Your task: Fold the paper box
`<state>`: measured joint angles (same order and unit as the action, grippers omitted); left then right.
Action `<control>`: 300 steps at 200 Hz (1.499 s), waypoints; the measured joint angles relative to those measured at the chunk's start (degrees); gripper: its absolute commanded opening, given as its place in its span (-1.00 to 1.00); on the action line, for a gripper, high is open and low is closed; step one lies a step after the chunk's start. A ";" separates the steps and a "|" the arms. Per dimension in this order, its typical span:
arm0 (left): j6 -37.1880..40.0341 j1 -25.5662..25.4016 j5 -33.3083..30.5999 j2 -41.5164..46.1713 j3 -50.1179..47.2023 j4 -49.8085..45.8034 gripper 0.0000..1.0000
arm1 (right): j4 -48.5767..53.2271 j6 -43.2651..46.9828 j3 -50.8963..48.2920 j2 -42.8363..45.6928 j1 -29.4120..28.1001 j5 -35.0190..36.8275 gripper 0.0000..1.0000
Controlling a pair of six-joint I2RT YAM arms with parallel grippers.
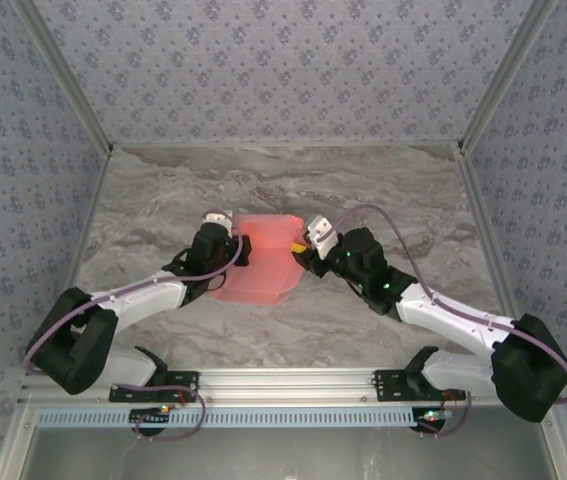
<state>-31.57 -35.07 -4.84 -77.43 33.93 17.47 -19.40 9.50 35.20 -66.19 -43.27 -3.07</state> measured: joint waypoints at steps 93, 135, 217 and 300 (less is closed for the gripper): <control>5.73 -0.35 -1.18 -1.20 -1.64 4.87 -0.96 | 4.48 -4.66 0.09 2.89 15.13 -22.60 0.09; 7.10 -0.31 -1.01 -1.95 -1.64 5.42 -0.96 | 5.49 -7.17 0.11 2.86 15.52 -26.84 0.21; 8.61 -0.31 -1.01 -2.47 -1.64 5.70 -0.96 | 13.99 -10.23 7.56 2.49 16.22 -20.63 0.22; 8.57 -0.31 -1.01 -2.51 -1.64 5.42 -0.96 | 18.82 -10.84 9.11 -2.34 12.83 -11.04 0.22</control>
<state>-23.00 -35.38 -5.85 -79.94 32.29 22.90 -0.58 -1.34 44.31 -68.53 -30.44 -14.11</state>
